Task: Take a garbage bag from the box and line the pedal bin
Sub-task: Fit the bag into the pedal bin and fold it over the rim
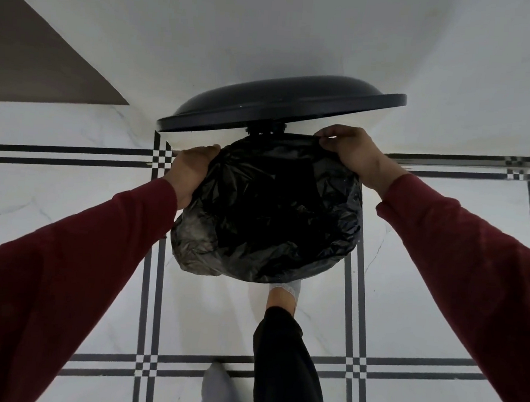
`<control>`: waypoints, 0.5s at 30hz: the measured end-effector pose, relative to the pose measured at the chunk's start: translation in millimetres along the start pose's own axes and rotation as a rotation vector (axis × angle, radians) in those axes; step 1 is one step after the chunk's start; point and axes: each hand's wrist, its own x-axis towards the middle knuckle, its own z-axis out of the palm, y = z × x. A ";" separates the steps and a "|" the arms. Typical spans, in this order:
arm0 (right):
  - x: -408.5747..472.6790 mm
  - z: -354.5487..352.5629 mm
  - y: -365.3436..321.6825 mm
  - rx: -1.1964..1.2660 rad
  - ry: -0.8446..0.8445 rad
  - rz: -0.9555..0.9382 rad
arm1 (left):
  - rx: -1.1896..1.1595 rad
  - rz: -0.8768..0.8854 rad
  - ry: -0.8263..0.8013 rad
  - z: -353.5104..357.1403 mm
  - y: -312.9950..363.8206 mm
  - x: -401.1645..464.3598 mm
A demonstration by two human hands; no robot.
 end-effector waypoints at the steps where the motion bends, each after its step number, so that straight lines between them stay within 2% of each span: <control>1: 1.1 -1.0 1.3 0.010 -0.010 0.009 | 0.013 0.001 0.007 0.4 1.7 -1.3; 5: 9.5 -2.7 1.9 0.048 -0.017 0.087 | -0.078 -0.064 0.031 5.8 2.0 -5.3; 10: 15.0 3.6 4.1 0.064 0.149 0.109 | -0.144 -0.067 0.009 5.0 -0.6 -5.9; 12: 13.4 7.6 5.0 -0.063 0.096 0.136 | -0.106 -0.028 0.020 3.4 -2.4 -5.0; 15: 6.3 6.4 -0.6 -0.174 0.025 0.221 | 0.115 0.061 0.085 -0.5 -9.8 -8.5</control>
